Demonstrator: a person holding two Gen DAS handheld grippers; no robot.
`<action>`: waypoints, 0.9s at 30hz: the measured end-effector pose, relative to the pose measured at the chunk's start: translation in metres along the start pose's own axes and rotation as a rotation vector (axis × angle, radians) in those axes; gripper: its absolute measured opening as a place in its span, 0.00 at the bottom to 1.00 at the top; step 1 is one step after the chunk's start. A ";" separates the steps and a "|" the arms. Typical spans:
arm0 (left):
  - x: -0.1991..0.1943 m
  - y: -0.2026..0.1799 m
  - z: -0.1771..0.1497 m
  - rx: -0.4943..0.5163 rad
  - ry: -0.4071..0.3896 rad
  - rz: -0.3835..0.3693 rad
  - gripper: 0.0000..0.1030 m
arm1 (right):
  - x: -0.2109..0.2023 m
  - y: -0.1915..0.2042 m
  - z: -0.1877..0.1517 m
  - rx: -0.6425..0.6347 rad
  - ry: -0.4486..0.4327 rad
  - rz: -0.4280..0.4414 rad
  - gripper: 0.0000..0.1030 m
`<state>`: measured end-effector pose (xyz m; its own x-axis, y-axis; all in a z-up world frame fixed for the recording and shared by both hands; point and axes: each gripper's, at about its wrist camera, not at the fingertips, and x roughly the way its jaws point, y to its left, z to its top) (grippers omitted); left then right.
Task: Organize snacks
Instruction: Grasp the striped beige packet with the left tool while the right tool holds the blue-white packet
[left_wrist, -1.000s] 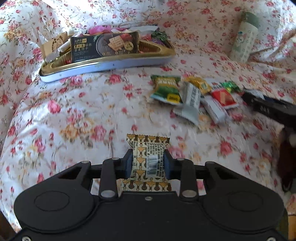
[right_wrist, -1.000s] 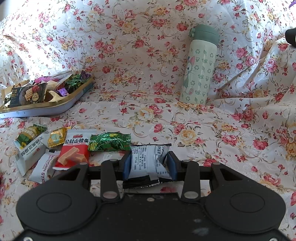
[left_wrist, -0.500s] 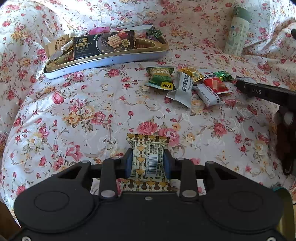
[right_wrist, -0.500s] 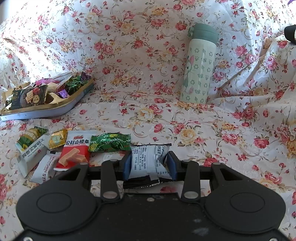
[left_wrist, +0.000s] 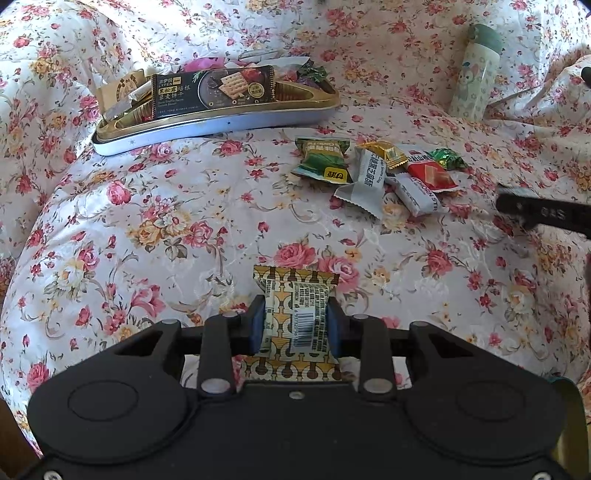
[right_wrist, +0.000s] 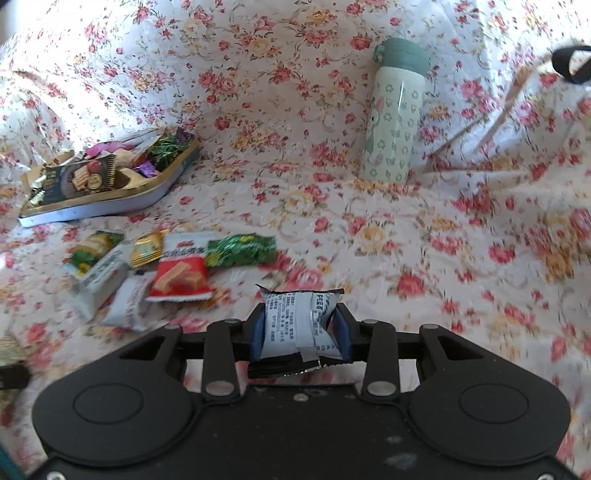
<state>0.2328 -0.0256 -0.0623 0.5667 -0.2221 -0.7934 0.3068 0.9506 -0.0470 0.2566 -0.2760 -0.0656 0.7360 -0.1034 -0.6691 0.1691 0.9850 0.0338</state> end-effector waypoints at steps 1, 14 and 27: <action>0.000 0.000 0.000 -0.003 0.000 0.001 0.40 | -0.005 0.001 -0.002 0.015 0.013 0.001 0.38; 0.000 0.008 0.004 -0.078 0.016 -0.025 0.40 | -0.064 0.023 -0.039 0.183 0.130 0.030 0.38; -0.027 0.012 -0.002 -0.182 0.034 -0.113 0.40 | -0.117 0.045 -0.081 0.191 0.139 0.081 0.38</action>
<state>0.2198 -0.0081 -0.0422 0.5094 -0.3247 -0.7969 0.2217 0.9443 -0.2431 0.1250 -0.2088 -0.0464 0.6572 0.0075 -0.7537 0.2439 0.9440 0.2221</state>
